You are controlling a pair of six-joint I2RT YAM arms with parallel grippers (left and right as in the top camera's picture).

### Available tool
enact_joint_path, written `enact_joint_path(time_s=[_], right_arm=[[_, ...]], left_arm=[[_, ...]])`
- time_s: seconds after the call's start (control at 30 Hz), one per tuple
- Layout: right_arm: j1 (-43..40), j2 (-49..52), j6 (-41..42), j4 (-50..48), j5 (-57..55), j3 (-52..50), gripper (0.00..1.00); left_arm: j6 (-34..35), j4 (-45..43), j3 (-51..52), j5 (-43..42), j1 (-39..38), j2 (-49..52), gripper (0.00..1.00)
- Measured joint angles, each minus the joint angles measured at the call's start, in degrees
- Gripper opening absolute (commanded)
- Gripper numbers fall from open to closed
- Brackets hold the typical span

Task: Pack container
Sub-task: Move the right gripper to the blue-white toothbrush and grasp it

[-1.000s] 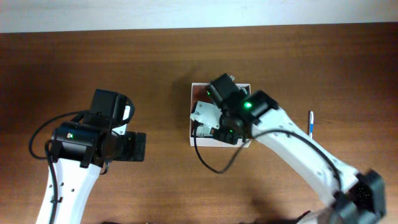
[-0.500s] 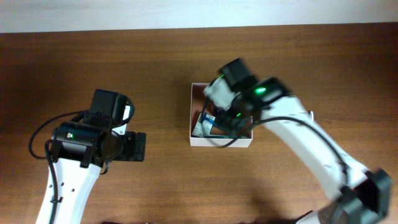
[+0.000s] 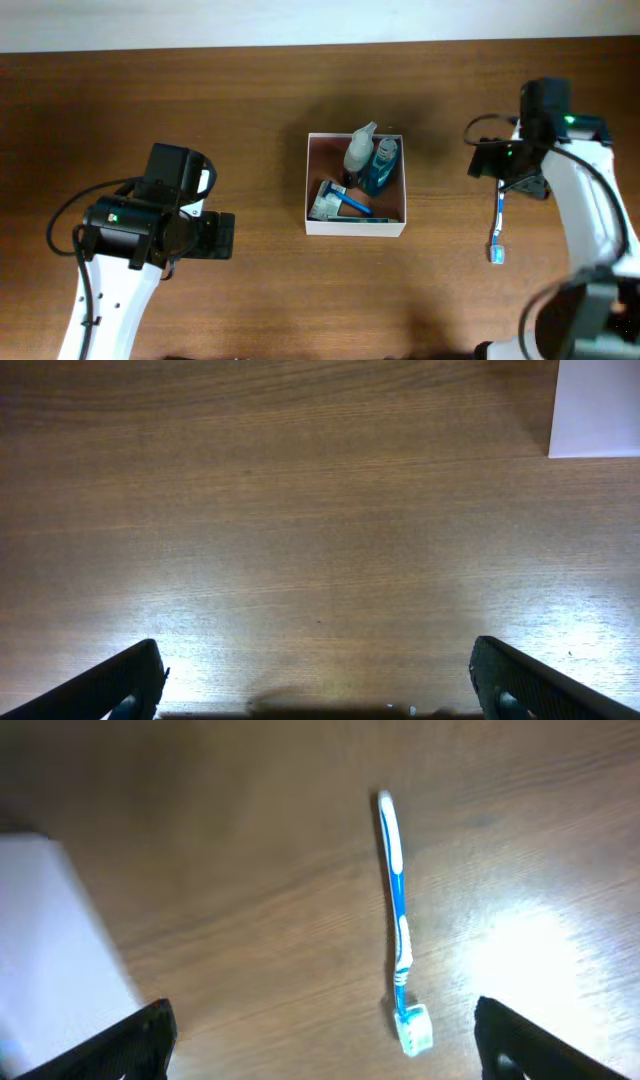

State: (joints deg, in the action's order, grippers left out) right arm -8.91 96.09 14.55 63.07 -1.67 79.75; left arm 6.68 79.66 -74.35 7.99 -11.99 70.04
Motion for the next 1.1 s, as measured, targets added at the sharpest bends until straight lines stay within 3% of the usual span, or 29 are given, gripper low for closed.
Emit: enact_joint_path(time_s=[0.17,0.33,0.4,0.5,0.77,0.87,1.03,1.1], right_arm=[[-3.19,9.99,-4.61,-0.26,0.00,-1.14,0.87],[-7.43,15.67,-6.71,-0.26,-0.04,-1.14,0.75],[-8.24,16.65,-7.32,-0.28,-0.04,-1.18,0.66],[-8.37,16.98,-7.89,-0.98,0.17,-1.18,0.61],[-8.37,17.07,-8.31,-9.84,4.76,-6.34,0.56],[-8.37,17.00,-8.28,-10.10,4.50,-6.86,0.38],[-8.37,17.00,-8.31,-9.75,5.01,-6.91,0.24],[-8.37,17.00,-8.35,-9.27,5.64,-6.91,0.13]], left_arm=[[0.02,0.00,0.00,0.00,0.00,0.00,0.99],[0.02,0.02,0.00,0.00,0.00,0.00,0.99],[0.00,0.02,0.00,0.00,0.00,0.00,0.99],[0.02,0.02,0.00,0.00,0.00,0.00,0.99],[0.00,0.02,0.00,0.00,0.00,0.00,0.99],[0.02,0.02,0.00,0.00,0.00,0.00,0.99],[0.00,0.02,0.00,0.00,0.00,0.00,0.99],[0.02,0.00,0.00,0.00,0.00,0.00,0.99]])
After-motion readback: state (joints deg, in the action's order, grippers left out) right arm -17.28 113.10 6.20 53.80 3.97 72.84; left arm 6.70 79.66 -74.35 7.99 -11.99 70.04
